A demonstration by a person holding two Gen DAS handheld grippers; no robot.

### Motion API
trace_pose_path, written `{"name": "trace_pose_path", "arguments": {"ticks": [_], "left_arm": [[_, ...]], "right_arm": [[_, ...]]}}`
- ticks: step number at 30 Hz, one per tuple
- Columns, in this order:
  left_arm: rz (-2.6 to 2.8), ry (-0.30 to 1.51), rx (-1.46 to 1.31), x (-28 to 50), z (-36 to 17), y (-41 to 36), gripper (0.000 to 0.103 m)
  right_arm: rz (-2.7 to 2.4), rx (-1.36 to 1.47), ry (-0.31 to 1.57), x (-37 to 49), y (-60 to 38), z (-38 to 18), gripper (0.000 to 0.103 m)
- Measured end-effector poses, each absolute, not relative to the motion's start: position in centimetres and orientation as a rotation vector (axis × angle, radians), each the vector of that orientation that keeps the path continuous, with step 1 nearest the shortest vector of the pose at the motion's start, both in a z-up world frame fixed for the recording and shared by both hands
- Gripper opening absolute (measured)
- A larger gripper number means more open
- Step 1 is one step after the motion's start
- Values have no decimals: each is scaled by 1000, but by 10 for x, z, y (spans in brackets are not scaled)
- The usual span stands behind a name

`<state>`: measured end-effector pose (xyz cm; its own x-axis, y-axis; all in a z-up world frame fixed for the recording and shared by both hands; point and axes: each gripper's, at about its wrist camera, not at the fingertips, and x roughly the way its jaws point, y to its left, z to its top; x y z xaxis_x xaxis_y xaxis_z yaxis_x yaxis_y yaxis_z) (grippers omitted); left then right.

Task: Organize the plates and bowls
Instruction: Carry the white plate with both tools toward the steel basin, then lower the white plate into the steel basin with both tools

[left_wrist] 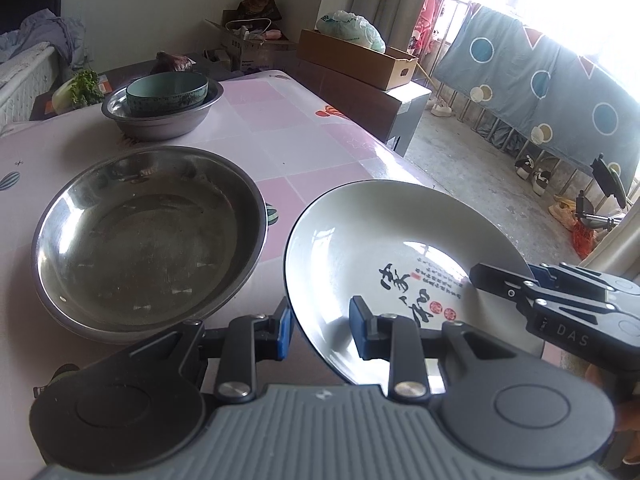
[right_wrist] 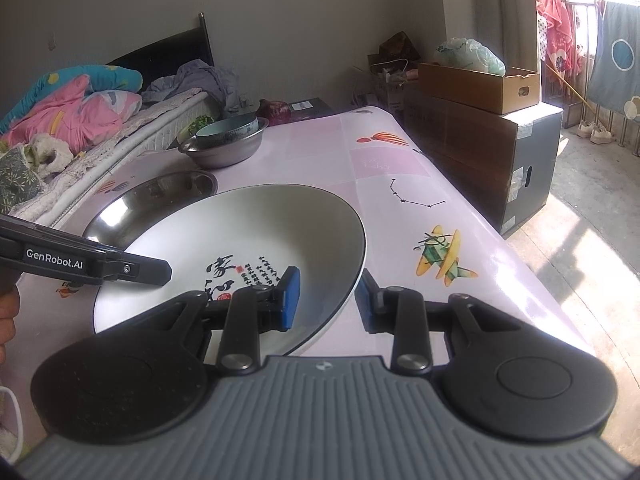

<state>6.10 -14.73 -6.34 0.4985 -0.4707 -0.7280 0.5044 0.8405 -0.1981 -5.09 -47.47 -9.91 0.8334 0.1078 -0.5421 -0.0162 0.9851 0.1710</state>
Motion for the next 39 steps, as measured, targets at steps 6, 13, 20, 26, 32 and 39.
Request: {"name": "trace_pose_path", "arguments": {"ticks": [6,13,20,26,32,39], "left_arm": [[-591,839,27,55,-54,-141,30],[-575,811,6,51,-44,-129,30],[-541,787,-25,54,-35,-107,30],[-496,770,-54,61,-28,-81,30],[-446,771,-72,71,-27,-55,30],[-388,802,-85,89,-36,-30,30]], "right_arm": [[67,157,563,-54,-471,-89,30],[82,143,542,-54,-461,-78,30],[120,120,524,-43,-440,-65,30],[164,105,520,-26,-416,-57,30],[216,109,529,-1,-391,-55,30],[269,116,559,33,-364,-62,30]]}}
